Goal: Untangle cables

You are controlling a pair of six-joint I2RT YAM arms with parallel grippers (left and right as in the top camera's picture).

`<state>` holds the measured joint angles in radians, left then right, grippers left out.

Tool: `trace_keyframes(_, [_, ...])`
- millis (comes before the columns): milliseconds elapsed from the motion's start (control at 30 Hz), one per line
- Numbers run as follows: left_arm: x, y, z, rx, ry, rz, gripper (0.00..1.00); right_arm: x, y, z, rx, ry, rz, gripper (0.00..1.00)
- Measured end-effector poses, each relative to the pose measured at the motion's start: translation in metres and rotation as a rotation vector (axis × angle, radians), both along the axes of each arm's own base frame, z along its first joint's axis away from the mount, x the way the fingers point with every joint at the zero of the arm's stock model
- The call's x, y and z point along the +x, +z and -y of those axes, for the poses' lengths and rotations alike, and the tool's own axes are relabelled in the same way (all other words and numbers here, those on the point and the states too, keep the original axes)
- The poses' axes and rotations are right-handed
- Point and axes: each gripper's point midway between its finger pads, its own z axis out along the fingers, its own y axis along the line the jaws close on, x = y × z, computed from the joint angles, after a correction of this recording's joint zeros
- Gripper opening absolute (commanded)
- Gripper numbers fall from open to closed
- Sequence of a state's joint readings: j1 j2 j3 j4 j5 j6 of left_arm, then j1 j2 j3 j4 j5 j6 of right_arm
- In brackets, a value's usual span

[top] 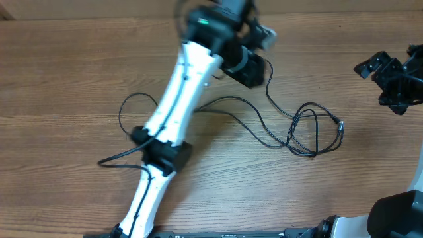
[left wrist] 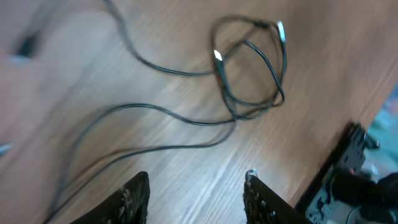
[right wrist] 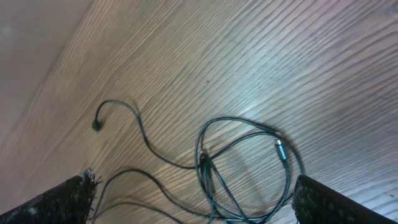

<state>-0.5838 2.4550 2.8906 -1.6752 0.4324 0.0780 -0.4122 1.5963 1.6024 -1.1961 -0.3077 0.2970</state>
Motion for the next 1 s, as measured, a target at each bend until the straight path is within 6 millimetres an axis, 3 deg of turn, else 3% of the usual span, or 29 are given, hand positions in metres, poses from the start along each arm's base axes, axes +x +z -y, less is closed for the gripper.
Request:
trace_keyframes(133, [-0.015,-0.036,0.036,0.028,-0.063,-0.046,0.49,0.0,0.0,0.001,-0.003,-0.006,-0.003,1.0])
trace_keyframes(333, [-0.019,-0.077,0.085,0.009,-0.103,-0.039,0.51,-0.001,-0.001,0.001,-0.004,-0.009,-0.006,1.0])
trace_keyframes(400, [-0.021,-0.088,0.104,-0.007,-0.089,-0.042,0.58,-0.001,-0.001,0.001,-0.003,-0.01,-0.008,1.0])
trace_keyframes(500, [-0.028,-0.094,0.121,-0.022,-0.067,-0.055,0.69,-0.002,-0.001,0.002,-0.005,-0.01,-0.01,1.0])
trace_keyframes(600, [-0.041,-0.095,0.145,-0.049,-0.021,-0.084,0.72,-0.003,-0.002,0.001,-0.002,-0.011,-0.018,1.0])
trace_keyframes(767, [-0.068,-0.107,0.174,-0.052,0.012,-0.14,0.7,-0.005,-0.003,0.002,-0.006,-0.014,-0.027,1.0])
trace_keyframes(867, [-0.084,-0.133,0.184,-0.013,0.04,-0.198,0.64,-0.005,-0.003,0.002,-0.008,-0.015,-0.028,1.0])
trace_keyframes(1000, [-0.089,-0.163,0.186,0.031,0.068,-0.238,0.6,-0.005,-0.003,0.003,-0.012,-0.017,-0.03,1.0])
